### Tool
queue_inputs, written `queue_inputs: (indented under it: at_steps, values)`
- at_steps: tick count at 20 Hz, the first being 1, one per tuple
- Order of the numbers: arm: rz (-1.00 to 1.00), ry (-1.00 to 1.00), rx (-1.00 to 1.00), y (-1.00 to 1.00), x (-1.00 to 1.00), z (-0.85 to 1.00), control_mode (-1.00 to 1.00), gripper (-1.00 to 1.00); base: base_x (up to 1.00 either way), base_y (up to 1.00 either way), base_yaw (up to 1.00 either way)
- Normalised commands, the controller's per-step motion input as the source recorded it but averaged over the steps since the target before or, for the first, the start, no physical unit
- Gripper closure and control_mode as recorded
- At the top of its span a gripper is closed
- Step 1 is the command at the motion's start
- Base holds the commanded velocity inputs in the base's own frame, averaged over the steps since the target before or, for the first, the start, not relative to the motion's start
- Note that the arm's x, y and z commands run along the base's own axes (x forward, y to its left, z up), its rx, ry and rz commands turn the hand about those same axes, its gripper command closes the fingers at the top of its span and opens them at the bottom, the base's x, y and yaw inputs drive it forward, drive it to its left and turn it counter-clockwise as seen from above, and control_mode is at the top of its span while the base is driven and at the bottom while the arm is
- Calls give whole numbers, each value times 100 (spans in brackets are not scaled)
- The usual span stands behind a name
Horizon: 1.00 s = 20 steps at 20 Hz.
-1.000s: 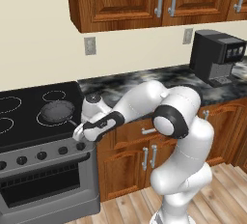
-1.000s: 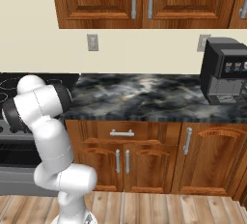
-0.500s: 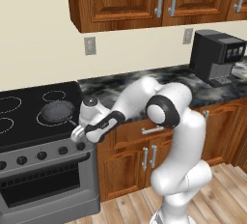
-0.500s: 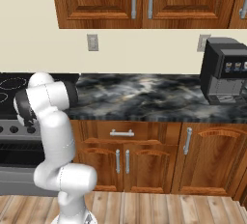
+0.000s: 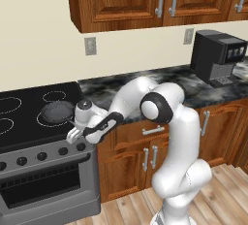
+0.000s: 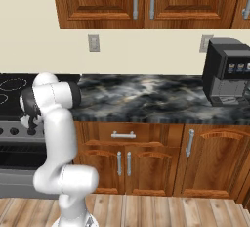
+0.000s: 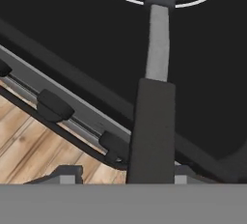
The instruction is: Move the pot and pan from the stove into the sink.
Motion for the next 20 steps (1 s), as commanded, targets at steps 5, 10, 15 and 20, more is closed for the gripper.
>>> queue_inputs:
  at_steps: [5,10,15,20]
  values:
    - [0,0,0,1,1,0,-100,100,0,0,0]
    - [0,0,0,0,0,4,-100,100,0,0,0]
    - [-5,0,0,3,0,49,-100,100,0,0,0]
    - [-7,0,0,3,-7,77,-100,100,0,0,0]
